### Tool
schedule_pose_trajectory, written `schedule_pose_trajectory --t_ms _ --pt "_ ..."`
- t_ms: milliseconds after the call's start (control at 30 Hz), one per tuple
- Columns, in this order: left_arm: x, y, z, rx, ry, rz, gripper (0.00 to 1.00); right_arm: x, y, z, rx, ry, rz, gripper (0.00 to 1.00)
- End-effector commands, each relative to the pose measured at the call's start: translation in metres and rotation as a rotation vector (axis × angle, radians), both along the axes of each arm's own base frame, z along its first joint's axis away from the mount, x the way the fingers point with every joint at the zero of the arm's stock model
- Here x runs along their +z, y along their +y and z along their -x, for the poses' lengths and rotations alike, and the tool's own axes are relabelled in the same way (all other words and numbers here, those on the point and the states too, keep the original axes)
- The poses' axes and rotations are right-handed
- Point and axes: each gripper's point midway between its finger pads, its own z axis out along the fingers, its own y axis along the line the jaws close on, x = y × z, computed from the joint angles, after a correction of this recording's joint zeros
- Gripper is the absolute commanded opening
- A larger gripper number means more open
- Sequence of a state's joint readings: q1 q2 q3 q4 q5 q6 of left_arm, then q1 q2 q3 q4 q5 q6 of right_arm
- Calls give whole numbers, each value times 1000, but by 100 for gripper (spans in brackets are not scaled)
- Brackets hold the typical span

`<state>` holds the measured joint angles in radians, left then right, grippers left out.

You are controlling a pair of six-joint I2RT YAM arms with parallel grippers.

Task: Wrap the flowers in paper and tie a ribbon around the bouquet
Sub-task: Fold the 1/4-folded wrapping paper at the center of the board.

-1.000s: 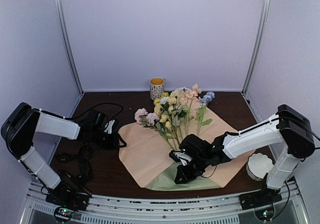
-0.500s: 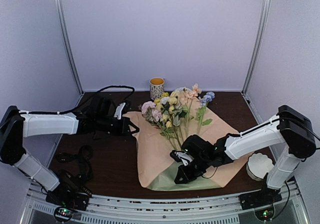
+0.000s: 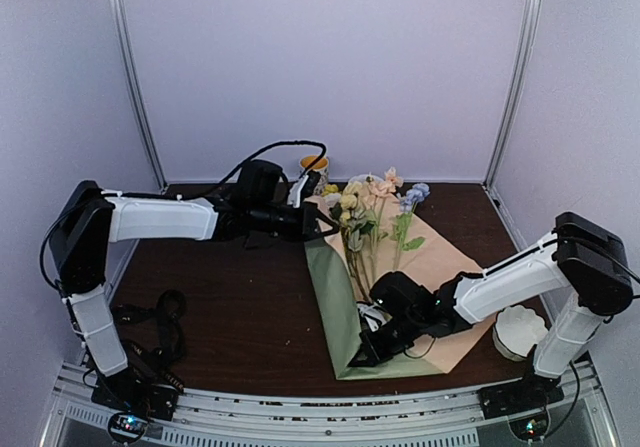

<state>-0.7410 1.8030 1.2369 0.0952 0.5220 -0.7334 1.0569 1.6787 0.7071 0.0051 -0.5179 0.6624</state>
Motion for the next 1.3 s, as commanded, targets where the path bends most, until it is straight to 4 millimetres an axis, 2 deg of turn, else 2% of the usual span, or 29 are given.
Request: schedule_pose_trajectory --t_ms 0,133,267,333,567,767,867,967,1167,1267 --pt "20 -28 -26 -8 -46 84 0 -55 -48 13 -45 44 218 0" --pt "1 -43 -46 10 -27 62 0 -53 -49 13 -58 45 191 0" --pt "-23 -50 -61 30 -16 14 0 -44 -49 12 -102 51 132 0" --pt "-37 -52 -66 37 -9 -13 0 -37 -47 12 -123 55 85 0" --pt "-61 -54 -71 37 1 -67 0 -9 -52 11 -192 37 -1 0" --pt "-73 -53 -74 40 0 -97 0 10 -76 1 -268 -38 38 0" --pt "-78 -53 -75 38 0 -112 0 23 -93 -6 -312 -90 54 5" --pt "-84 -53 -75 38 6 -120 0 47 -100 -14 -338 -167 20 14" --pt "-86 -53 -75 35 9 -123 0 90 -95 -39 -374 -298 -84 62" --pt "-85 -53 -75 35 7 -128 0 101 -84 -51 -369 -324 -112 79"
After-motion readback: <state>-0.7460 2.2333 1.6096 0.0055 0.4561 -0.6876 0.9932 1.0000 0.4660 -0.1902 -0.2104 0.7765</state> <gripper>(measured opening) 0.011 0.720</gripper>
